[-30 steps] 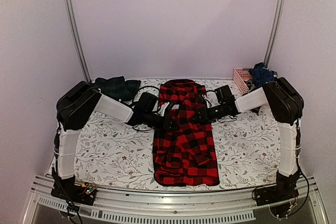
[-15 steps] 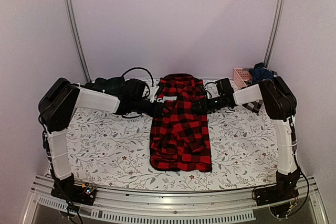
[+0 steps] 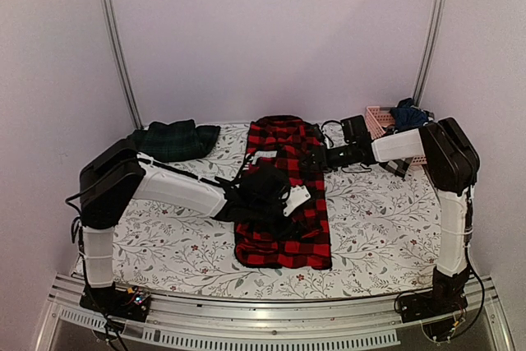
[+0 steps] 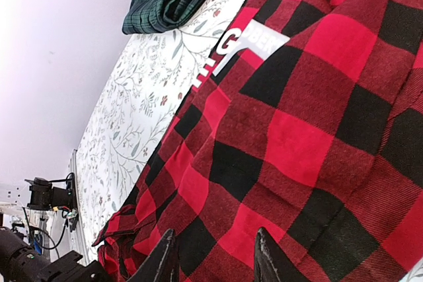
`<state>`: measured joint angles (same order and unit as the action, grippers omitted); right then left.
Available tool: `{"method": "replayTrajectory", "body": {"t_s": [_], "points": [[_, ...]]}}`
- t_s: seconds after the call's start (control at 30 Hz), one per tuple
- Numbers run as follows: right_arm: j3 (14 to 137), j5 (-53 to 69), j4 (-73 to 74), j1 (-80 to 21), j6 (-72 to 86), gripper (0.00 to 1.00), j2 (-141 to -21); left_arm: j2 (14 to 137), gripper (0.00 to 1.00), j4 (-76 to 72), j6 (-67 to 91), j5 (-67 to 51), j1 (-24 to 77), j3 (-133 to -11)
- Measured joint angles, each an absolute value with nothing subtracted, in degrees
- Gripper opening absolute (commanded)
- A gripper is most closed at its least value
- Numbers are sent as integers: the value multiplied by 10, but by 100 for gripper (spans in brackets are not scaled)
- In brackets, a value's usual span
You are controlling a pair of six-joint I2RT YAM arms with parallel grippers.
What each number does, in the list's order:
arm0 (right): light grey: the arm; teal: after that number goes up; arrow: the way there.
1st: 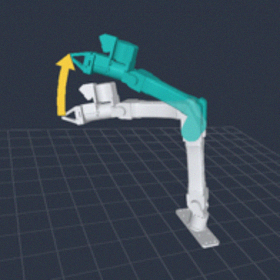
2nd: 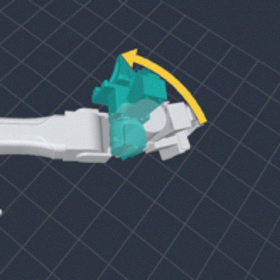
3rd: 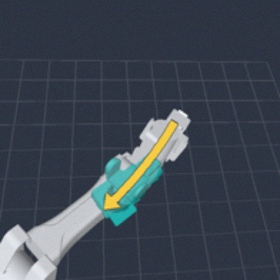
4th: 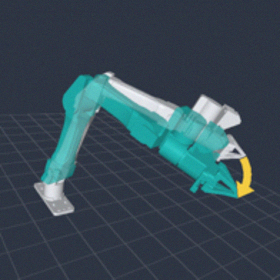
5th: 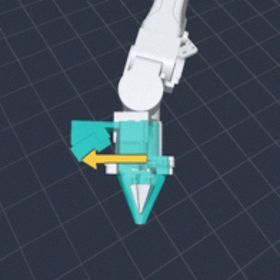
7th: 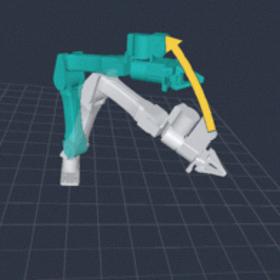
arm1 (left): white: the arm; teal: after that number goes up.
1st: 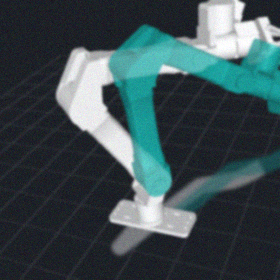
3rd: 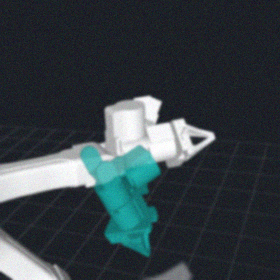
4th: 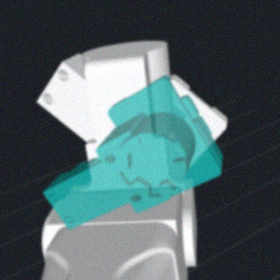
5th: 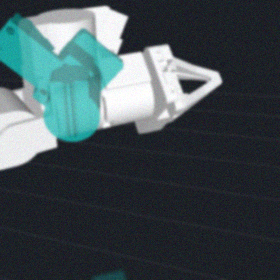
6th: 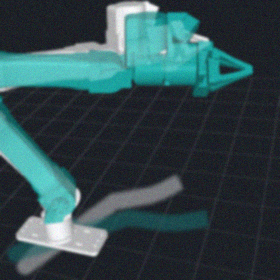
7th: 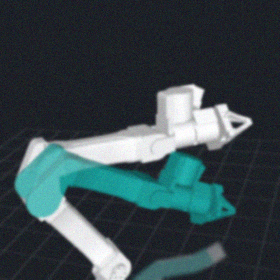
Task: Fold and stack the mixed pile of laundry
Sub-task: Smooth out the rectangle-folded T-shirt at the center of the board.
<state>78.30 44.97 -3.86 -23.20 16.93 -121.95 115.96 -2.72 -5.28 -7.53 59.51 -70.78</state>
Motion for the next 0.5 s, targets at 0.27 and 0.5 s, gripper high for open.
{"method": "replayTrajectory", "body": {"t_s": [0.27,0.5], "points": [[779,456,-43,-260,170,37,-1254,1218,71,15,-90,-48,609,-754],[779,462,-50,-261,171,36,-1289,1230,71,25,-101,-34,623,-776]]}}
